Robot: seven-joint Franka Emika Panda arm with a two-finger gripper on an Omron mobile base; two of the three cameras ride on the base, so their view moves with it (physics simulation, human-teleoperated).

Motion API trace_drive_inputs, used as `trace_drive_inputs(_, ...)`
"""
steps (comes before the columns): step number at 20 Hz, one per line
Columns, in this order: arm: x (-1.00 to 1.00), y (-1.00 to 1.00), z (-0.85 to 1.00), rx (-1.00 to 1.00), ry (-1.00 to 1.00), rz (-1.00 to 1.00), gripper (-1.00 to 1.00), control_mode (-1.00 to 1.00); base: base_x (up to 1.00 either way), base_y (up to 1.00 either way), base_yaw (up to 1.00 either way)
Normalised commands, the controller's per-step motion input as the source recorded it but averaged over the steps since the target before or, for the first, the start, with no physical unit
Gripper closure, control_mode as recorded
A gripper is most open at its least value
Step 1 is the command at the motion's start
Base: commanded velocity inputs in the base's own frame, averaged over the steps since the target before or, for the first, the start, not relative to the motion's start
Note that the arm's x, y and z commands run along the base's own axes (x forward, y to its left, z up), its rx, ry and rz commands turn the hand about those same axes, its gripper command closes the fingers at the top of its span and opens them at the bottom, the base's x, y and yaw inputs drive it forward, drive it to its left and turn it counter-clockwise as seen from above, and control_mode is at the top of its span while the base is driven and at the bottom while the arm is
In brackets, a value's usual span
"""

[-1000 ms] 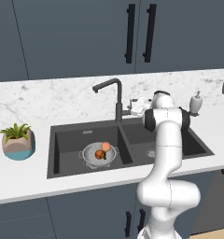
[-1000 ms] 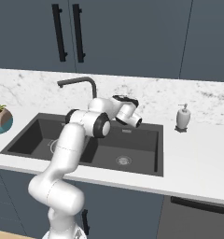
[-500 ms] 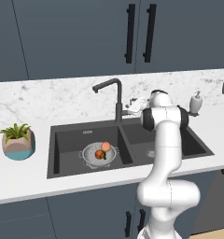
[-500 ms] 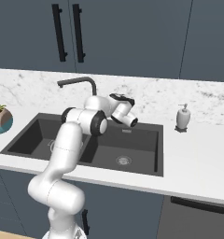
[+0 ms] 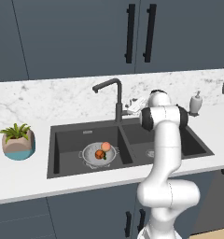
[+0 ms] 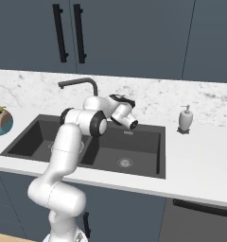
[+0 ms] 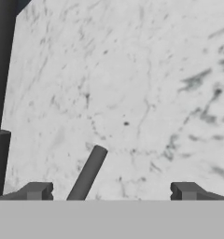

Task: Put the colander in the sink, put the orange, peach in the colander, and turn on the sink faucet and pour water over the colander.

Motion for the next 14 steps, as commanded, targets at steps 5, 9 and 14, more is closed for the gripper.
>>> trace_drive_inputs(5,0.02,0.02,0.23,0.00,0.01,-0.04,-1.00,-1.00,0.00,0.00,0.00)
trace_drive_inputs(9,0.05,0.12,0.20,0.00,0.03,-0.03,1.00,-1.00,0.00,0.00,0.00)
trace_drive_inputs(14,0.10,-0.01,0.04,0.00,0.06,-0.06,1.00,-1.00,0.00,0.00,0.00)
